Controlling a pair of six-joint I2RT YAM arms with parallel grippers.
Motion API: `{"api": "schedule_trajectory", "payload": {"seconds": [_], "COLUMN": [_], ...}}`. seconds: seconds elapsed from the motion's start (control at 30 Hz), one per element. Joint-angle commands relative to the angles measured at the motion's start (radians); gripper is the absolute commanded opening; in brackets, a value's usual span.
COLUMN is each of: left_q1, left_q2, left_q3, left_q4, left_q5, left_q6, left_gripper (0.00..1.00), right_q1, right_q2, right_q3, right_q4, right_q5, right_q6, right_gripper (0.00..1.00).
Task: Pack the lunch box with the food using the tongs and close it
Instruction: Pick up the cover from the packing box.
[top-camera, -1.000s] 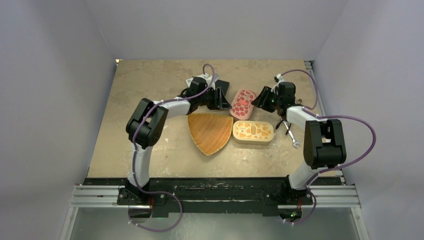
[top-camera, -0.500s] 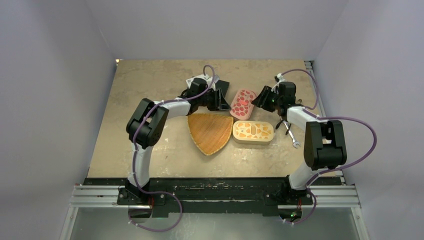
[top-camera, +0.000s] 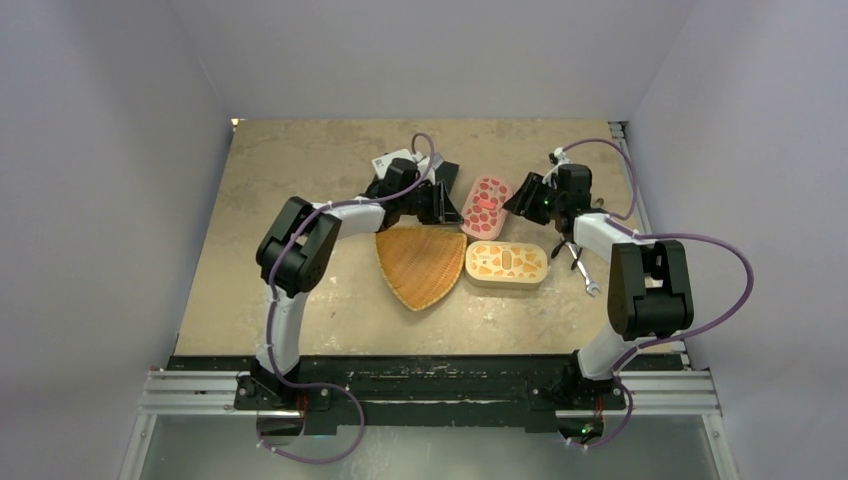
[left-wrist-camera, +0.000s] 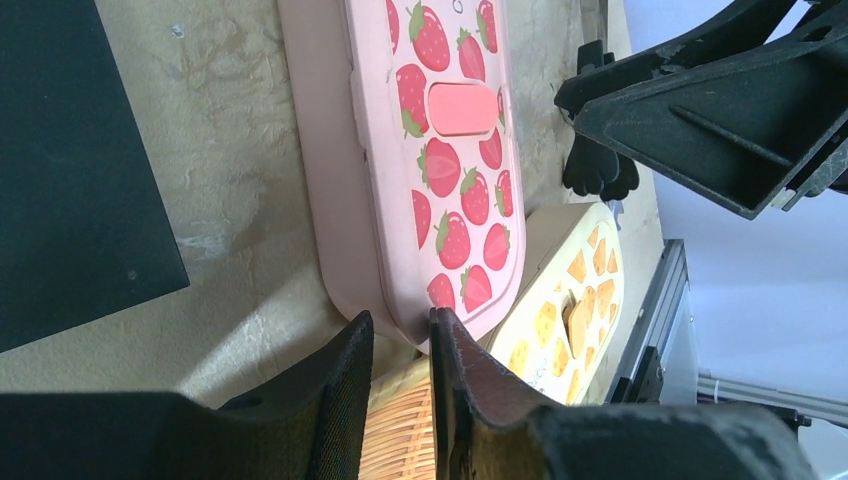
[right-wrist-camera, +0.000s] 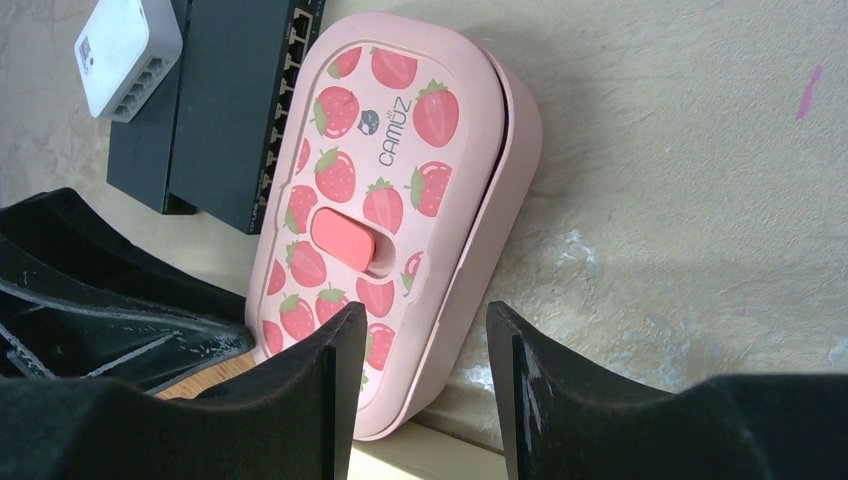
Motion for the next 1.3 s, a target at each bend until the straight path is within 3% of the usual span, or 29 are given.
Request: {"api": "schedule_trajectory", "payload": {"seconds": [0.0, 0.47, 0.87, 1.27], "left_q1": [-0.012, -0.013, -0.003, 0.016], "left_q2": [0.020, 0.059, 0.070, 0.076], "left_q3": [0.038, 0.072, 0.057, 0.000], "left_q4": [-0.009, -0.058, -0.026, 0.109], "left_q5": [-0.010, -0.031, -0.009, 0.036], "left_q6": [0.034, 0.040, -0.059, -0.201], "left_gripper": [0.25, 0.14, 0.00, 0.00], "right_q1": [-0.004, -0.004, -0.004, -0.004], "right_q2": [-0.045, -0.039, -0.040, -0.043], "right_q3": [-0.012, -0.019, -0.022, -0.025], "right_q4": [0.023, 0.029, 0.028, 0.027], "right_q5": [0.019, 0.022, 0.029, 0.033], "right_q6": [-0.004, -0.003, -0.003, -0.003], "right_gripper": [0.51, 0.51, 0.51, 0.51]}}
